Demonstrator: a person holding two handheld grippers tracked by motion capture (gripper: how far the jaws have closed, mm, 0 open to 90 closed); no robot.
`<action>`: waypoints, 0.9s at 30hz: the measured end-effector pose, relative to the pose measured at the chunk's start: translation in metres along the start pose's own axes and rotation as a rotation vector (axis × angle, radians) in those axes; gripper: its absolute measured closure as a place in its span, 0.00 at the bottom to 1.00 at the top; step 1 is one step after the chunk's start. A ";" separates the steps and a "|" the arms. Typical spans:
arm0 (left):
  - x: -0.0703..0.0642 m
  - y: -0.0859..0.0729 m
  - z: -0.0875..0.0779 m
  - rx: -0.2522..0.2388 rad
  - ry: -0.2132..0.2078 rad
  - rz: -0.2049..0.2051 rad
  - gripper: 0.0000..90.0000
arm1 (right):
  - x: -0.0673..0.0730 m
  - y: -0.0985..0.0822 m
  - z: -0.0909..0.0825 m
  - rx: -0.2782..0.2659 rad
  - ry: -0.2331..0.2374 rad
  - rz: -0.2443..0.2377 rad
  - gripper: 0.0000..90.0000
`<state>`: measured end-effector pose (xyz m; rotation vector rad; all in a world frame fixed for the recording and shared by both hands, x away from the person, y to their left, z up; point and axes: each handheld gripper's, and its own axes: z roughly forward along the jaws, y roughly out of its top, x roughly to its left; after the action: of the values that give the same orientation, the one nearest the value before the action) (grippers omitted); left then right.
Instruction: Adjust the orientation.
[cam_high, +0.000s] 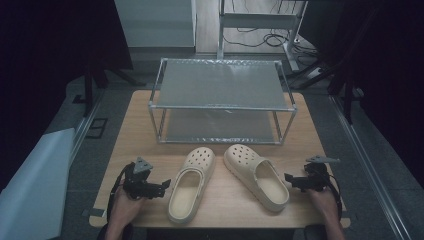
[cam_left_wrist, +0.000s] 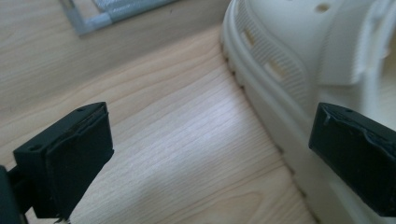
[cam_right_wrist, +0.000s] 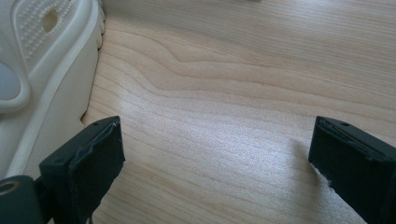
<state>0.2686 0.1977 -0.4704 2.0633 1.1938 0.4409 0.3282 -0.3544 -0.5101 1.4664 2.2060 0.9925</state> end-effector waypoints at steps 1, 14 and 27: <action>-0.002 0.002 -0.002 -0.003 0.001 0.004 0.00 | 0.000 0.000 0.000 0.000 0.000 0.000 0.04; -0.033 0.019 0.004 0.024 -0.032 0.042 0.06 | 0.000 0.000 0.000 0.002 -0.001 0.000 0.04; -0.042 0.028 0.033 0.087 -0.035 0.039 0.34 | 0.000 0.000 0.001 0.009 0.001 0.001 0.05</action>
<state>0.2842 0.1393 -0.4711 2.1628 1.1717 0.3758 0.3286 -0.3539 -0.5109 1.4720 2.2133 0.9843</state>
